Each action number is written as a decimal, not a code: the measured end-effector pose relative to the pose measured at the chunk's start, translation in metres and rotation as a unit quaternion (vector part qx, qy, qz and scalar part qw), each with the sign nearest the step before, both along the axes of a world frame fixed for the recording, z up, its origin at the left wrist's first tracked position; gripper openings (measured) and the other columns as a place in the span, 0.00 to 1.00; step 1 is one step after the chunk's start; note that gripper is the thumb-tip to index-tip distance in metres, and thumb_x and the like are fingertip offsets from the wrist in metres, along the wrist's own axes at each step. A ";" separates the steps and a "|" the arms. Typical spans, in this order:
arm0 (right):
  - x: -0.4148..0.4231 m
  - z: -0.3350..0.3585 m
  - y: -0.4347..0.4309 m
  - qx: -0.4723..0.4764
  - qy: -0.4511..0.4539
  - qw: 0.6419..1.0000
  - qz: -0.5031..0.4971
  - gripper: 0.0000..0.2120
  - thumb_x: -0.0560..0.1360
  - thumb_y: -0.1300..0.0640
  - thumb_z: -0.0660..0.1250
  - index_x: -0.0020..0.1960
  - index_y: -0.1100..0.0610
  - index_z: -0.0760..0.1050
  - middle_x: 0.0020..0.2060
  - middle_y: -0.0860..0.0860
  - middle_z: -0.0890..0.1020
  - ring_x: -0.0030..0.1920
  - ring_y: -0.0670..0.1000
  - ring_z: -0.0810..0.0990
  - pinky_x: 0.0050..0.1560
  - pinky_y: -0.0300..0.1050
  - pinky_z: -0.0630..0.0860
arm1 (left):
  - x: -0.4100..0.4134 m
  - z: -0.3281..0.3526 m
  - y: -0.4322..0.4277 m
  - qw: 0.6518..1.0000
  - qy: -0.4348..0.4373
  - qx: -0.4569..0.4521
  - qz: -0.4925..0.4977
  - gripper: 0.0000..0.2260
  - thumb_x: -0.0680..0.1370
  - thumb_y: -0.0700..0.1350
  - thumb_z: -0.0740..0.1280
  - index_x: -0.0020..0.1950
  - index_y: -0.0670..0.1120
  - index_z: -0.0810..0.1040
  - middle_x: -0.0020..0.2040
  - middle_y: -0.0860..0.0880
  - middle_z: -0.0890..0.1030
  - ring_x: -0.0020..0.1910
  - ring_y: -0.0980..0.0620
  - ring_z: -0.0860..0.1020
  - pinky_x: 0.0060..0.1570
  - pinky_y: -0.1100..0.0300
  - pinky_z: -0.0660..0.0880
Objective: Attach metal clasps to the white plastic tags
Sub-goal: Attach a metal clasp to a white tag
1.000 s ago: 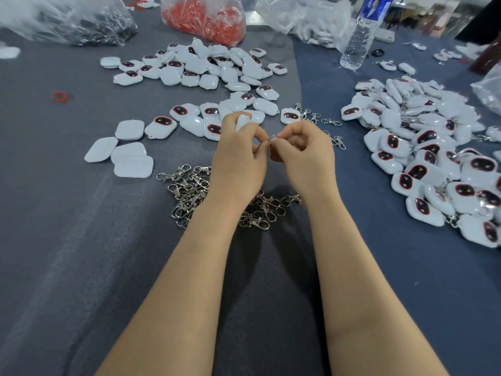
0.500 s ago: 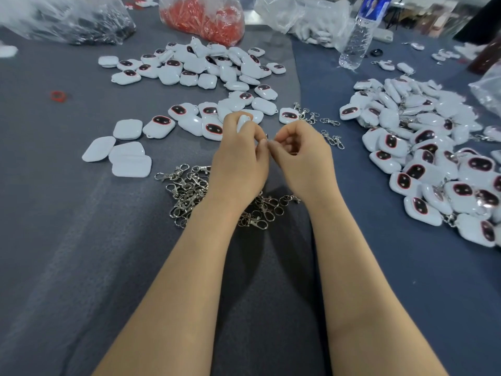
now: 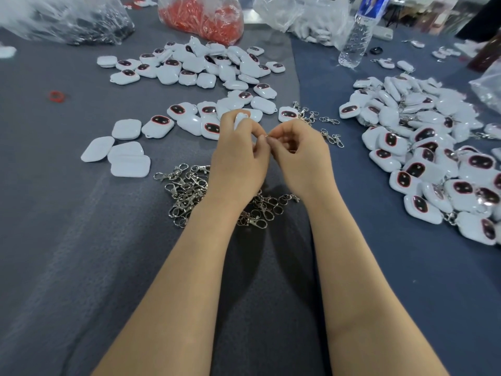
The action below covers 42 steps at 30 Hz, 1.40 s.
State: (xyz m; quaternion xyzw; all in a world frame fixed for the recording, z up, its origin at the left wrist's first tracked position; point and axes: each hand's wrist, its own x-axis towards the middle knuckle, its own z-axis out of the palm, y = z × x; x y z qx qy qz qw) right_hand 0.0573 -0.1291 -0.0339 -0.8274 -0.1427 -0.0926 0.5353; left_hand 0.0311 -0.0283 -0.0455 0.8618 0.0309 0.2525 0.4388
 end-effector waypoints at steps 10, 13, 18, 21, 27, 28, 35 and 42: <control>-0.005 0.002 0.001 0.019 -0.011 0.999 -0.027 0.09 0.74 0.65 0.66 0.42 0.52 0.71 0.36 0.45 0.75 0.33 0.37 0.72 0.38 0.28 0.70 | -0.001 -0.001 0.001 1.000 0.010 0.021 0.008 0.03 0.77 0.43 0.66 0.47 0.44 0.77 0.63 0.47 0.70 0.39 0.75 0.68 0.42 0.65 0.64; -0.006 0.003 0.005 0.056 0.011 0.998 -0.039 0.12 0.74 0.65 0.68 0.39 0.50 0.71 0.37 0.48 0.78 0.38 0.44 0.77 0.41 0.33 0.75 | 0.000 0.001 -0.001 1.000 -0.002 0.011 0.026 0.03 0.77 0.41 0.66 0.46 0.42 0.77 0.62 0.45 0.71 0.44 0.68 0.65 0.43 0.70 0.60; -0.006 0.003 0.008 0.074 0.023 0.995 -0.054 0.08 0.73 0.65 0.67 0.40 0.53 0.74 0.40 0.53 0.82 0.40 0.49 0.81 0.44 0.38 0.78 | 0.001 0.003 0.000 0.999 0.009 -0.022 0.046 0.02 0.77 0.39 0.66 0.47 0.41 0.77 0.60 0.45 0.72 0.62 0.51 0.71 0.45 0.81 0.59; -0.007 0.002 0.009 0.073 0.015 0.996 -0.058 0.07 0.73 0.65 0.68 0.41 0.54 0.75 0.39 0.51 0.81 0.38 0.45 0.79 0.42 0.34 0.77 | 0.000 0.004 -0.001 0.998 0.010 -0.029 0.049 0.02 0.77 0.39 0.65 0.47 0.41 0.77 0.60 0.45 0.72 0.62 0.51 0.71 0.46 0.82 0.58; -0.007 0.002 0.009 0.070 0.004 0.996 -0.053 0.09 0.73 0.65 0.68 0.40 0.52 0.74 0.38 0.51 0.81 0.40 0.49 0.81 0.42 0.35 0.77 | -0.002 0.007 -0.003 0.998 0.003 -0.021 0.052 0.02 0.77 0.38 0.65 0.47 0.40 0.77 0.59 0.46 0.72 0.48 0.58 0.69 0.43 0.78 0.61; -0.006 0.002 0.009 0.063 0.005 0.997 -0.048 0.09 0.73 0.65 0.68 0.40 0.51 0.74 0.38 0.51 0.81 0.40 0.49 0.81 0.42 0.36 0.77 | -0.002 0.007 -0.003 0.999 0.004 -0.015 0.052 0.02 0.77 0.37 0.65 0.46 0.40 0.76 0.59 0.45 0.72 0.47 0.58 0.69 0.44 0.75 0.61; -0.004 0.001 0.004 0.036 0.003 0.999 0.020 0.14 0.73 0.67 0.67 0.38 0.50 0.70 0.32 0.44 0.74 0.31 0.40 0.71 0.36 0.32 0.71 | -0.006 0.010 -0.002 0.999 0.011 0.025 0.047 0.02 0.77 0.37 0.63 0.45 0.41 0.75 0.57 0.46 0.71 0.48 0.52 0.72 0.47 0.60 0.69; -0.007 -0.001 0.003 0.020 -0.043 0.998 0.039 0.14 0.72 0.68 0.67 0.38 0.51 0.69 0.29 0.45 0.70 0.30 0.42 0.64 0.33 0.30 0.65 | -0.005 0.010 0.002 0.998 0.005 0.036 0.042 0.02 0.77 0.37 0.64 0.45 0.41 0.75 0.56 0.47 0.72 0.43 0.56 0.69 0.45 0.63 0.67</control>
